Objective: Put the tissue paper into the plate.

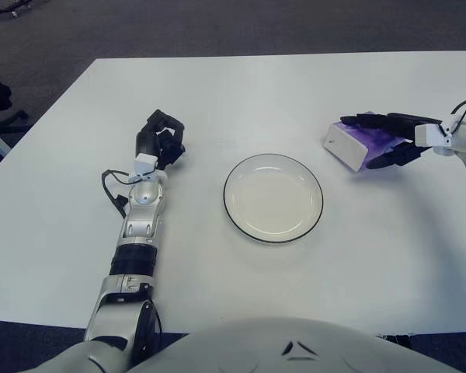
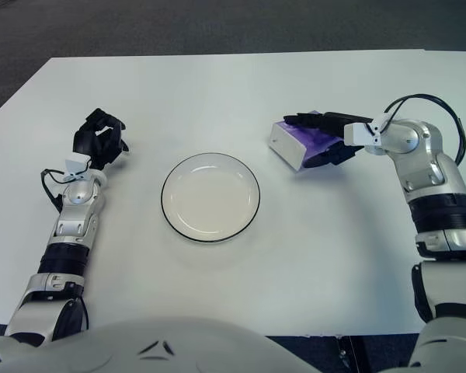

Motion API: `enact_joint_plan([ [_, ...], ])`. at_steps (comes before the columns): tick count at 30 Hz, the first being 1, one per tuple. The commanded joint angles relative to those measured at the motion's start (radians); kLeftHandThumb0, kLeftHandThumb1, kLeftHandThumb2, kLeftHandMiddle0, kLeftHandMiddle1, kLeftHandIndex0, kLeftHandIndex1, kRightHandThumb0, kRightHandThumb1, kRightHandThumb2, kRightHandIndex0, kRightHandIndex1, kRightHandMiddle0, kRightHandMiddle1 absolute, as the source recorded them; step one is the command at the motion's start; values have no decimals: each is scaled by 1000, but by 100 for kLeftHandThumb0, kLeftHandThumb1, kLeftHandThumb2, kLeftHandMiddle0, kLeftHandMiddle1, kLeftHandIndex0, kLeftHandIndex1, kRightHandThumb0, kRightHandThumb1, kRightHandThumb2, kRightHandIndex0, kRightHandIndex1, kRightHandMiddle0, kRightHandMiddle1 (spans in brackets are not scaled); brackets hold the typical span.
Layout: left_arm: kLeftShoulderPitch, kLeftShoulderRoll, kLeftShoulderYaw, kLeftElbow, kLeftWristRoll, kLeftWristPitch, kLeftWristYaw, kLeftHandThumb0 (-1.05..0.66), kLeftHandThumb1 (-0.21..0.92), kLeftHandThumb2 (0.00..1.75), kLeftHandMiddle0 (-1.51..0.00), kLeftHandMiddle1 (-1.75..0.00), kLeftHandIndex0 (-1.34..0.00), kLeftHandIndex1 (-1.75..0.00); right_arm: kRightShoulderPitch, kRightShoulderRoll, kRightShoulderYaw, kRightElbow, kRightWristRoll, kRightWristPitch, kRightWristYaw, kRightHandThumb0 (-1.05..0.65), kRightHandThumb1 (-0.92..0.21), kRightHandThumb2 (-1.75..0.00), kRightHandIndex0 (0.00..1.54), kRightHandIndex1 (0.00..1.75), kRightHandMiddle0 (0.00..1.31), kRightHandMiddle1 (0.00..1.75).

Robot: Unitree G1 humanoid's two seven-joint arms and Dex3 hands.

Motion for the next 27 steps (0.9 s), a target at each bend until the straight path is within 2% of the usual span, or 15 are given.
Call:
enact_joint_plan([
  [1, 148, -48, -8, 68, 4, 7, 14, -37, 92, 49, -86, -175, -63, -172, 54, 40, 46, 85, -104, -64, -146, -103, -92, -20, 0, 0, 0, 0],
  [6, 150, -49, -7, 69, 4, 1, 17, -37, 92, 49, -86, -175, -63, -171, 60, 38, 81, 129, -225, -129, -347, -99, -92, -20, 0, 0, 0, 0],
  [8, 151, -49, -7, 69, 4, -2, 18, -37, 92, 49, -86, -175, -63, -171, 59, 37, 94, 144, -255, -143, -391, -95, -92, -18, 0, 0, 1, 0],
  [17, 153, -50, -6, 66, 3, -6, 20, -37, 92, 49, -86, -175, -63, -171, 35, 24, 144, 188, -313, -177, -454, -83, -92, -18, 3, 1, 10, 5],
  [20, 154, -51, -8, 63, 4, -6, 22, -37, 92, 49, -86, -175, -64, -171, 31, 17, 159, 197, -335, -190, -478, -79, -92, -19, 10, 2, 19, 8],
  [24, 155, -52, -10, 62, 5, -7, 25, -37, 92, 49, -86, -175, -64, -171, 32, 9, 178, 219, -388, -222, -572, -50, -91, -8, 43, 5, 50, 16],
  [25, 155, -52, -10, 63, 5, -7, 25, -37, 92, 49, -87, -175, -64, -171, 32, 8, 183, 228, -401, -231, -599, -45, -92, -13, 52, 14, 51, 59],
  [26, 155, -53, -10, 63, 5, -8, 26, -37, 92, 49, -87, -175, -63, -171, 32, 7, 189, 240, -416, -241, -633, -43, -92, -15, 53, 23, 51, 76],
  [27, 155, -53, -11, 63, 5, -8, 27, -37, 92, 49, -87, -175, -63, -171, 32, 6, 194, 251, -428, -248, -658, -27, -92, -18, 47, 68, 52, 95],
])
